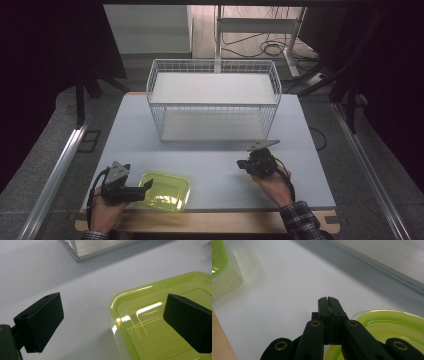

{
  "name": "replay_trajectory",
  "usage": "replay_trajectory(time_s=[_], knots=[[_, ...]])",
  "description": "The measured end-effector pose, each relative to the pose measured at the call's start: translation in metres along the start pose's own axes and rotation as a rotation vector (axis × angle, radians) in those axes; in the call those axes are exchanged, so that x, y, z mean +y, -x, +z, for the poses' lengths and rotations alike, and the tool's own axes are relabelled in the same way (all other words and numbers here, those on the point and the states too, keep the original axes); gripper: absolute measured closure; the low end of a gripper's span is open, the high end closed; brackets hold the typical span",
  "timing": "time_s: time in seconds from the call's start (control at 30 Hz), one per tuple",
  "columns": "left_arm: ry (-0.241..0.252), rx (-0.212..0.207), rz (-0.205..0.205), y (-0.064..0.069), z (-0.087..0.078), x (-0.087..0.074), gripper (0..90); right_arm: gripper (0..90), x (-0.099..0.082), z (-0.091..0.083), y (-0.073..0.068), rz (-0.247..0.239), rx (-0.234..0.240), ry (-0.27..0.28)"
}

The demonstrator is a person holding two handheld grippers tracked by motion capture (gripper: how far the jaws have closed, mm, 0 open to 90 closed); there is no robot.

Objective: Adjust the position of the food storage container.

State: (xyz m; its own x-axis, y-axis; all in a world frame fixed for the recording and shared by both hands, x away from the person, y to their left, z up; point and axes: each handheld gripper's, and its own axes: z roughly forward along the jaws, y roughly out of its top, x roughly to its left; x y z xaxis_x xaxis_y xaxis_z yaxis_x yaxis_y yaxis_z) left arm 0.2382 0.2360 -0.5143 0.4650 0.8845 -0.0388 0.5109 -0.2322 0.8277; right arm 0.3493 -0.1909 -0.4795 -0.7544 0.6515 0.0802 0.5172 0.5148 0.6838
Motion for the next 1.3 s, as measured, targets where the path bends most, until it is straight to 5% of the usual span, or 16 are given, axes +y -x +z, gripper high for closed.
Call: replay_trajectory(time_s=[0.53,0.73,1.13,1.3], knots=[[-0.029,0.014,0.016,0.005,-0.001,0.004,10.0,89.0,-0.026,-0.031,0.037,0.081,-0.091,0.014],[-0.027,0.033,0.023,0.003,-0.012,0.005,18.9,88.6,-0.024,-0.034,0.023,0.073,-0.064,0.048],[-0.054,0.027,-0.030,-0.015,-0.038,-0.008,63.4,89.3,-0.032,-0.033,-0.015,0.030,-0.006,0.030],[-0.178,0.036,-0.015,-0.010,-0.032,-0.020,82.1,89.3,-0.036,-0.030,-0.025,0.043,0.036,0.022]])
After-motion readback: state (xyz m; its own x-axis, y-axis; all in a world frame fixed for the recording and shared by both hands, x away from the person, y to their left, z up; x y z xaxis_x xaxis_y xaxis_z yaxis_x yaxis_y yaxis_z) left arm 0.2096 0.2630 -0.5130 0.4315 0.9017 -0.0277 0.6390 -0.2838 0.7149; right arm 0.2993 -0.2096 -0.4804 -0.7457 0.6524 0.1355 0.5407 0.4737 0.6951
